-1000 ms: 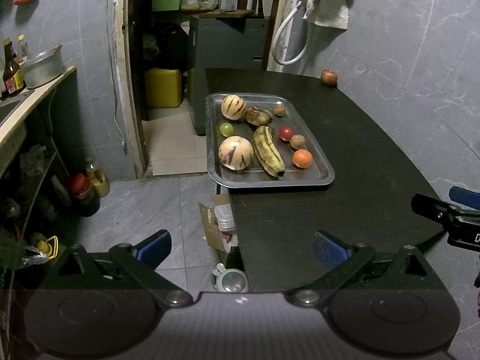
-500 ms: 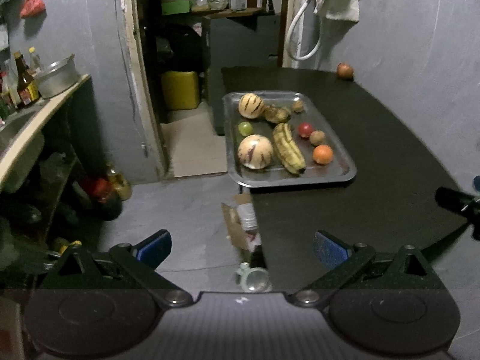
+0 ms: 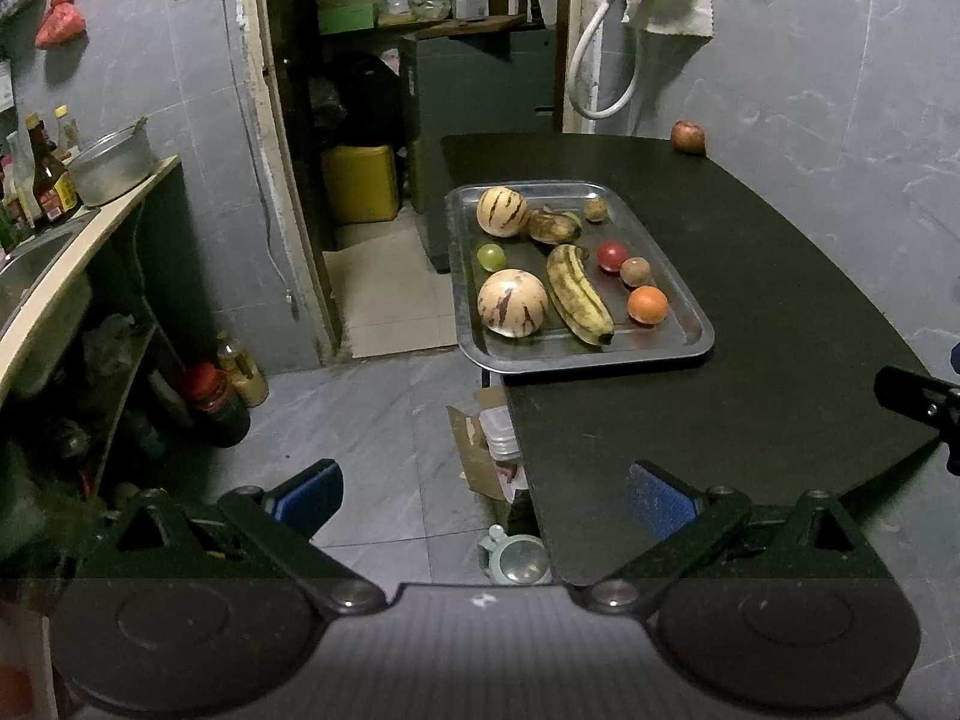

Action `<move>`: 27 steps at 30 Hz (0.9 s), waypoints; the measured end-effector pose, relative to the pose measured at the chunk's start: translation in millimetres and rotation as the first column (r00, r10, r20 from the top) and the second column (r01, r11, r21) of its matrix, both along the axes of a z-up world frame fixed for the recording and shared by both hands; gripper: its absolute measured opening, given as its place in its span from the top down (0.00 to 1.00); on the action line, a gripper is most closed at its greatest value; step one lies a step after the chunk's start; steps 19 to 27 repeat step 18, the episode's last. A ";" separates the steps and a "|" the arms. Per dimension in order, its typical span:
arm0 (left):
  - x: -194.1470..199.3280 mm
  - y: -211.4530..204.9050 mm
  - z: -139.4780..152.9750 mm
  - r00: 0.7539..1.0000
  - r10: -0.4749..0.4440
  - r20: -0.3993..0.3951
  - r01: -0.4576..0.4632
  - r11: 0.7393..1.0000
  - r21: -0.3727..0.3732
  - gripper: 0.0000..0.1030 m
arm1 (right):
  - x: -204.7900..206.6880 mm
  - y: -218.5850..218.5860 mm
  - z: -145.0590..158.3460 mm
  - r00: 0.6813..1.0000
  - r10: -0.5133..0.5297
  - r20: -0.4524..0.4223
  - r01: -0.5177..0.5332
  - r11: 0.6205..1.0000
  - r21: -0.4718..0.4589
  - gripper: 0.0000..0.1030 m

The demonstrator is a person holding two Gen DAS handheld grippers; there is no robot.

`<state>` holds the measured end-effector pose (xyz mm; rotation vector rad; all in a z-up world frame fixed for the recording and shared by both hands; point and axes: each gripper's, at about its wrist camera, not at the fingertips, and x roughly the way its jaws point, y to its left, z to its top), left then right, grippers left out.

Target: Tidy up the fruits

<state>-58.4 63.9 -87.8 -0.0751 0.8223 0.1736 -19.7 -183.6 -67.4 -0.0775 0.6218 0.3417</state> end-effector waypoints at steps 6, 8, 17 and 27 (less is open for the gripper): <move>-0.8 2.0 1.0 1.000 -0.009 0.000 0.009 1.000 -0.007 0.01 | 0.2 -0.4 0.3 1.000 -0.002 -0.001 0.002 1.000 -0.001 0.01; -0.5 2.2 1.3 1.000 -0.011 0.000 0.011 1.000 -0.007 0.01 | 0.4 0.1 0.1 1.000 -0.002 -0.002 0.002 1.000 -0.002 0.01; 0.4 4.3 2.1 1.000 -0.024 0.011 0.024 0.999 -0.026 0.01 | -0.9 -7.9 0.0 1.000 -0.006 -0.011 0.006 1.000 -0.015 0.01; 0.1 4.2 2.4 1.000 -0.024 0.014 0.024 0.999 -0.025 0.01 | -1.1 -8.7 -0.2 1.000 -0.006 -0.012 0.006 1.000 -0.016 0.01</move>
